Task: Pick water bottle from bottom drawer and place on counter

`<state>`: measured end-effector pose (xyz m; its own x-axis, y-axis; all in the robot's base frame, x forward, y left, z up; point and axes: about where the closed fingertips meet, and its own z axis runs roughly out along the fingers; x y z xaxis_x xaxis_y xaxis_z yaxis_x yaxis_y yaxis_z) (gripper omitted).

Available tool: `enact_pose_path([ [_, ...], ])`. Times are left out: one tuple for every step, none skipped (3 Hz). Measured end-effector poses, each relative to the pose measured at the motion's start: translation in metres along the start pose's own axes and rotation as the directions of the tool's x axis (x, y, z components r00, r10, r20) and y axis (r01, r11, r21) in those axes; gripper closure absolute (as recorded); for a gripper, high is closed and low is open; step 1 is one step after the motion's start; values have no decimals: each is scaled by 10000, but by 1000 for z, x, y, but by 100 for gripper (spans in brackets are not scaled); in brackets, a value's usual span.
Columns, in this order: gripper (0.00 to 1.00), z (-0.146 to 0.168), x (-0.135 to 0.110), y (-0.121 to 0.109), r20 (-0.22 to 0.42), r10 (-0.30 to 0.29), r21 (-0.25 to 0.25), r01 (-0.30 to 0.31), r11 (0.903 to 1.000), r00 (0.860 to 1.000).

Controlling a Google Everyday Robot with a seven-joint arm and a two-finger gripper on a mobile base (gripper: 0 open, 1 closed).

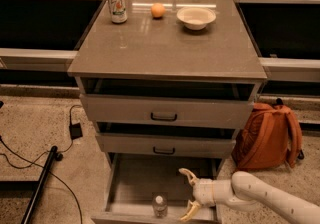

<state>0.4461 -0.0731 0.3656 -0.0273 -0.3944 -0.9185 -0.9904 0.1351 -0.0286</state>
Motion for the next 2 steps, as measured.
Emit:
enact_pose_path([
  [0,6,4,4,88,40,-55,-39,10000,10000],
  [0,9,5,4,91,11,-92,-11,10000,10000],
])
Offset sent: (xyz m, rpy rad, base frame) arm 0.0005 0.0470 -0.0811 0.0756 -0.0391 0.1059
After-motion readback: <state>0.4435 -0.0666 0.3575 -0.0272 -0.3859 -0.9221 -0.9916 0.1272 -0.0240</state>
